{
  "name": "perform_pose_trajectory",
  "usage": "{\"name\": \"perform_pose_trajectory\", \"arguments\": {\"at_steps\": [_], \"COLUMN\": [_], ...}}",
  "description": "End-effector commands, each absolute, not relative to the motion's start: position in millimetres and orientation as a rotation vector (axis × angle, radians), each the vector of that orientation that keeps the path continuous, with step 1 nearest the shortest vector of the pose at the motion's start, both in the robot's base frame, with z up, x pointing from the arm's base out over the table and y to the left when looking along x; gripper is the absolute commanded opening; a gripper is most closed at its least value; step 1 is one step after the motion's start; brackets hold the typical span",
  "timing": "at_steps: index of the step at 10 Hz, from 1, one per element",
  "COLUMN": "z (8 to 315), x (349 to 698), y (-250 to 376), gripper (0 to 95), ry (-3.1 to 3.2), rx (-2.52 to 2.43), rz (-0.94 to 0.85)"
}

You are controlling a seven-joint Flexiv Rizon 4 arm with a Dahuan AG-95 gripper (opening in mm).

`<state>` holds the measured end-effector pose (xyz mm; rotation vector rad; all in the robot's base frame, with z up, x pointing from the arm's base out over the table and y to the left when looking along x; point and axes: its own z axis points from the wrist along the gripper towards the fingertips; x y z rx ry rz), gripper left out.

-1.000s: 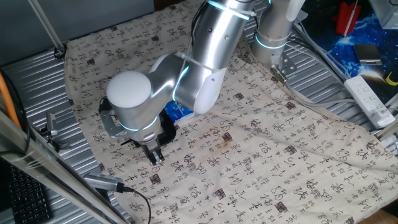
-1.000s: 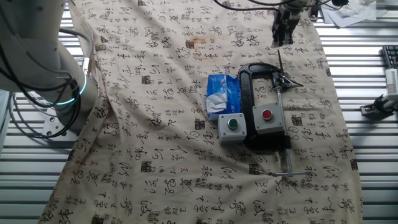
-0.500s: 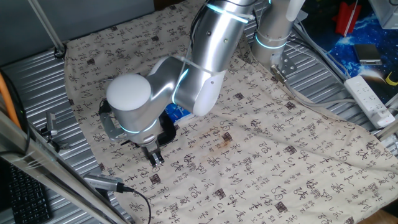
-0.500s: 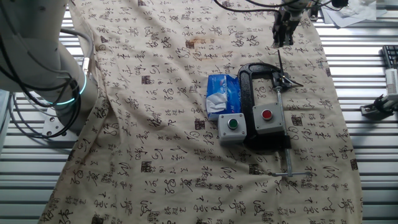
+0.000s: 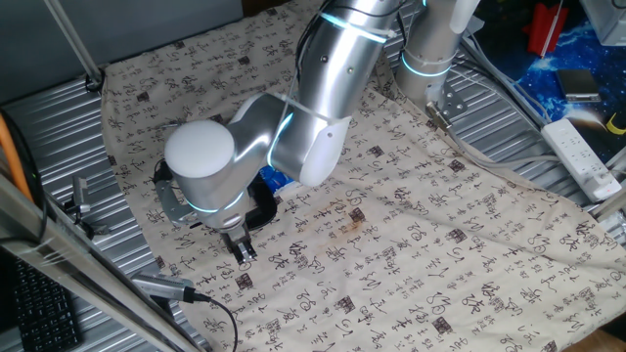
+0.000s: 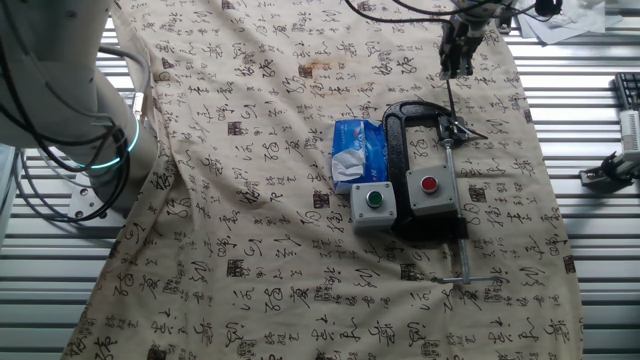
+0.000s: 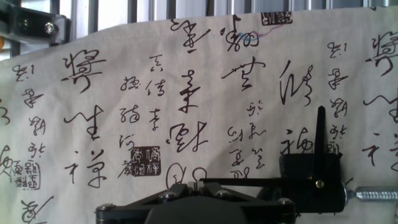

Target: Turn the hands of a clock

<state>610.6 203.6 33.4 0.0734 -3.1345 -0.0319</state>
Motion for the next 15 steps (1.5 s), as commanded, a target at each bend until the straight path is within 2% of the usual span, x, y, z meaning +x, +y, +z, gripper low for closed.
{"name": "perform_pose_trajectory", "arguments": {"at_steps": [1, 15], "z": [32.6, 20.6], "x": [609.4, 603.3], "y": [203.1, 201.0], "gripper": [0.0, 0.0], "ry": [-3.135, -3.142], "rx": [0.071, 0.083], "rz": [-0.031, -0.025]}}
